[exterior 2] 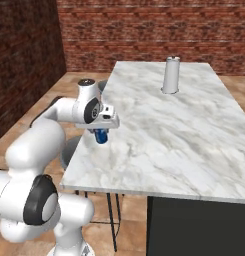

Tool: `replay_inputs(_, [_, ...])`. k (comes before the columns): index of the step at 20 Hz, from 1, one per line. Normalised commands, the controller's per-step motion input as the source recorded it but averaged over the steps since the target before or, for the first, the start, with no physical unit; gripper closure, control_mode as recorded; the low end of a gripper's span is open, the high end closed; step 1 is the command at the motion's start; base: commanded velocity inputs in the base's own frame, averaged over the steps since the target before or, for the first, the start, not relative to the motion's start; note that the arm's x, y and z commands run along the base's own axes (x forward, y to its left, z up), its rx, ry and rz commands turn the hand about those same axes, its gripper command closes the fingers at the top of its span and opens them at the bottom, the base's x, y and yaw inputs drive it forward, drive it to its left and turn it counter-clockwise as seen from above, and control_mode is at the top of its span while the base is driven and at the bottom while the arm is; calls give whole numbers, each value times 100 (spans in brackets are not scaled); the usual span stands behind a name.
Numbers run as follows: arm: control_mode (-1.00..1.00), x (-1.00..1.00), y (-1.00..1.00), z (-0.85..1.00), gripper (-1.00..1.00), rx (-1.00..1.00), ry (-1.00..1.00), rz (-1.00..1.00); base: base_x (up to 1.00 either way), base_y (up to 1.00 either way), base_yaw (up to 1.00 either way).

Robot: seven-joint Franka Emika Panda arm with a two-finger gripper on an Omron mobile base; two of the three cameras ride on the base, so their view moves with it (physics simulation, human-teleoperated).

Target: Four empty soda cans are scattered around the kitchen. Gather all the cans and cluster them next to the stove for recycling.

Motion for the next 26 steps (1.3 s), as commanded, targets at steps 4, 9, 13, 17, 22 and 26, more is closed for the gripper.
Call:
replay_inputs(4, [-100,-64,-14,0,100,0,-2,0,0,0,0])
replay_inputs(9, [-100,-40,0,0,100,0,0,0,0,0,0])
replay_inputs(13, [100,-1,0,0,100,0,0,0,0,-26,0])
replay_inputs(17, [100,0,0,0,100,0,0,0,20,-100,-5])
replay_inputs(22, [100,0,0,0,100,0,0,0,38,-100,-4])
replay_inputs(26, [100,0,0,0,100,0,0,0,29,-100,-2])
